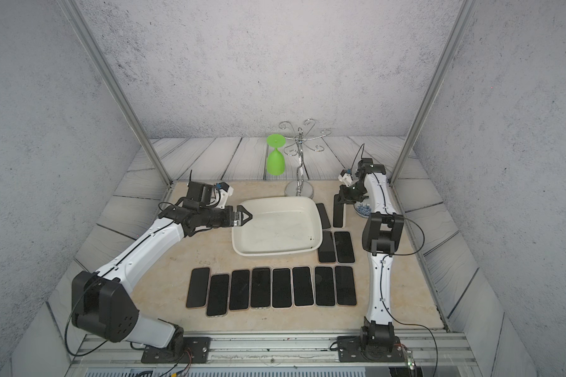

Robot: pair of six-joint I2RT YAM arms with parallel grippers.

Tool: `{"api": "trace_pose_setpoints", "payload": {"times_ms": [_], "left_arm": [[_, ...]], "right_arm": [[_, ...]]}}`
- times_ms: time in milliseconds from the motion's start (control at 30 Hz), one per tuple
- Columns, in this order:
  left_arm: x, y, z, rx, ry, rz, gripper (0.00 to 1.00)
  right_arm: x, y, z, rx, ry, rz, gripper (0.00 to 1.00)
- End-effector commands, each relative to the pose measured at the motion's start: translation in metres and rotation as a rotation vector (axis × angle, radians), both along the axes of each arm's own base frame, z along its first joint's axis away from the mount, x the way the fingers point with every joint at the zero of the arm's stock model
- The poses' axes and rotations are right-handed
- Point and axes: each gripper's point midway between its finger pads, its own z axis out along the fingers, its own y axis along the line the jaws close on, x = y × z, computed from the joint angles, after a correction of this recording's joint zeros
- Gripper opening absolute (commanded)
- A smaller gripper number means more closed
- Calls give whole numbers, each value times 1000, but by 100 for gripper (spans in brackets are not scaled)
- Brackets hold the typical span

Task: Take the phone out of the storage box
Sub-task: Place the phone at the center of the board.

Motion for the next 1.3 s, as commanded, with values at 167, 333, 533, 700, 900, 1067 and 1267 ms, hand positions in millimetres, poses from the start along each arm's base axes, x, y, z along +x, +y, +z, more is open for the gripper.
{"api": "trace_pose_setpoints", "payload": {"times_ms": [167,333,533,700,900,1067,1267], "left_arm": [[3,3,-18,24,34,-2,99],[4,1,-23,21,47,-4,99],[2,1,-27,23,70,-8,99],[-2,2,-31,28,84,-5,99],[-6,4,-33,29,91,-4,99],[-9,4,-36,22,98,-3,99],[-13,2,-39,5,109,-2,99]], "right_arm": [[-11,2,-42,6,98,30,0],[-11,-2,-58,-15,119,18,14],[-7,-6,-73,-31,141,-31,39],[-4,-26,-82,-59,174,-123,44],[-24,-33,-84,-66,245,-143,46],[-37,-37,-85,-89,272,-159,60],[-24,-26,-47,-9,176,-182,68]]}}
